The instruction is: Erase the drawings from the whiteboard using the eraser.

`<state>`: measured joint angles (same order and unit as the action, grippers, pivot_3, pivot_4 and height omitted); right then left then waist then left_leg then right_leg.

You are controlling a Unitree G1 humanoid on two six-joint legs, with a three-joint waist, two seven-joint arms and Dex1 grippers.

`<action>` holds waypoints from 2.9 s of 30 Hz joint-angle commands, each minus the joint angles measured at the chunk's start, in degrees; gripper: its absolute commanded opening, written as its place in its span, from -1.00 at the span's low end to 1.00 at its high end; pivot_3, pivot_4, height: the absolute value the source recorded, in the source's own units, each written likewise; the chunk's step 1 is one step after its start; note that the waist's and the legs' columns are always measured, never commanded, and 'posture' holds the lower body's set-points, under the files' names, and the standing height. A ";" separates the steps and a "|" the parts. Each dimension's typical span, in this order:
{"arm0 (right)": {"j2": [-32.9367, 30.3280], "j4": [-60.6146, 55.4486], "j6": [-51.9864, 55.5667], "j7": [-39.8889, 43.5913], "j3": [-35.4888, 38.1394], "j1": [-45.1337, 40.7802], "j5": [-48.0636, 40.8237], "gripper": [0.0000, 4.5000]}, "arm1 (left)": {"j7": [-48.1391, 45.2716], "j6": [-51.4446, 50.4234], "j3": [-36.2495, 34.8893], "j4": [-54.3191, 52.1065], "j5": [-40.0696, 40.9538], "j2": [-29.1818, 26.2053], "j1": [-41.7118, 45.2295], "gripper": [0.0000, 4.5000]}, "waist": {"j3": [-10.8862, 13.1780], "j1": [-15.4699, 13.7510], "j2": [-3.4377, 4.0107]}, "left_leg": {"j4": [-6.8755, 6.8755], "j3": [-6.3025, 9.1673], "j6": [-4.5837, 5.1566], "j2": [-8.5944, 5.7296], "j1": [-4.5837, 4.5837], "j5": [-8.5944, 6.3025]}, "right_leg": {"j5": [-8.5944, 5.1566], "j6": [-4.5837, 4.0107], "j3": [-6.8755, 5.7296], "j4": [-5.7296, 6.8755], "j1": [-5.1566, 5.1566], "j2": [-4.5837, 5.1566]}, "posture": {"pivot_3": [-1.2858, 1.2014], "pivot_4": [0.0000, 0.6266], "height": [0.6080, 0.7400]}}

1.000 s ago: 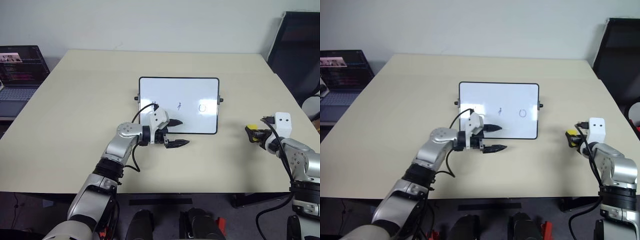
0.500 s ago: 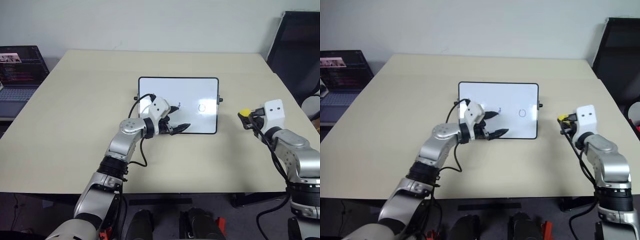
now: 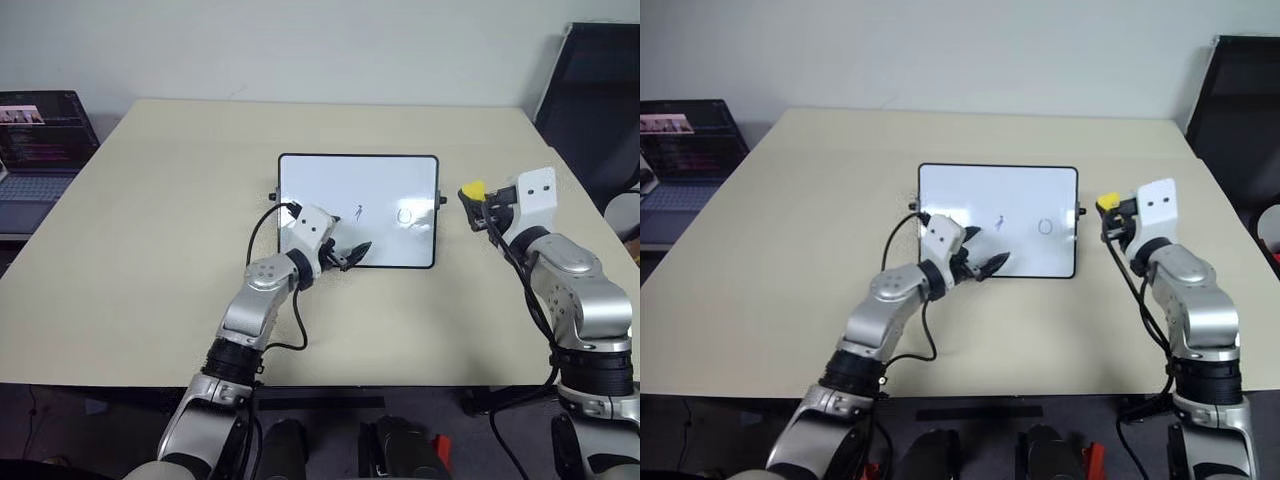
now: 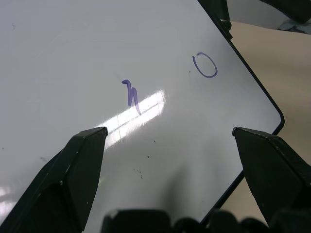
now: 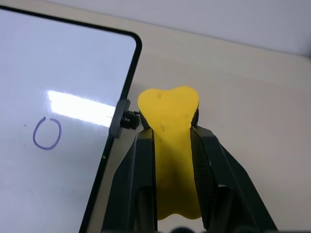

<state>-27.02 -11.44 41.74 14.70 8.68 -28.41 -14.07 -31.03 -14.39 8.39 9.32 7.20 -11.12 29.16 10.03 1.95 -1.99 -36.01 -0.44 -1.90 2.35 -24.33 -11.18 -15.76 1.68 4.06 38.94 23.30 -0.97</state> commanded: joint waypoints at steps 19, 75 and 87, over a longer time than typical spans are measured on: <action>6.75 0.15 -7.38 1.18 -8.63 -4.09 3.13 -0.71 | 7.91 3.37 -2.11 -8.94 -1.64 1.56 -7.42 1.00 | 0.00 0.14 0.00 | 0.00 -0.04 0.00 0.09 0.03 0.00 | 0.00 -0.01 0.01 0.01 0.00 -0.02 | 0.03 -0.52 1.00; 7.00 2.02 1.86 3.28 -18.84 -4.76 14.11 -0.71 | 8.48 0.12 -3.73 -12.50 -1.12 1.07 -6.63 1.00 | -0.01 -0.09 -0.01 | 0.00 -0.01 -0.01 0.14 -0.01 0.00 | 0.00 -0.01 -0.02 -0.03 0.00 0.02 | 0.03 -0.52 1.00; 4.83 -8.50 12.87 3.45 -17.45 0.92 13.29 -0.71 | 8.50 0.00 -3.66 -12.35 -0.95 1.27 -6.31 1.00 | -0.01 -0.09 -0.01 | 0.00 0.00 -0.01 0.13 -0.01 0.00 | 0.00 0.00 -0.01 -0.04 0.00 0.02 | 0.03 -0.52 1.00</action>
<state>-21.39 -16.80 53.53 17.92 -10.34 -27.70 -0.84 -22.80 -14.75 5.13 -0.46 5.72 -9.92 22.34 10.03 1.86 -2.00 -36.01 -0.44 -1.91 2.48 -24.34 -11.19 -15.76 1.67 4.04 38.90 23.30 -0.94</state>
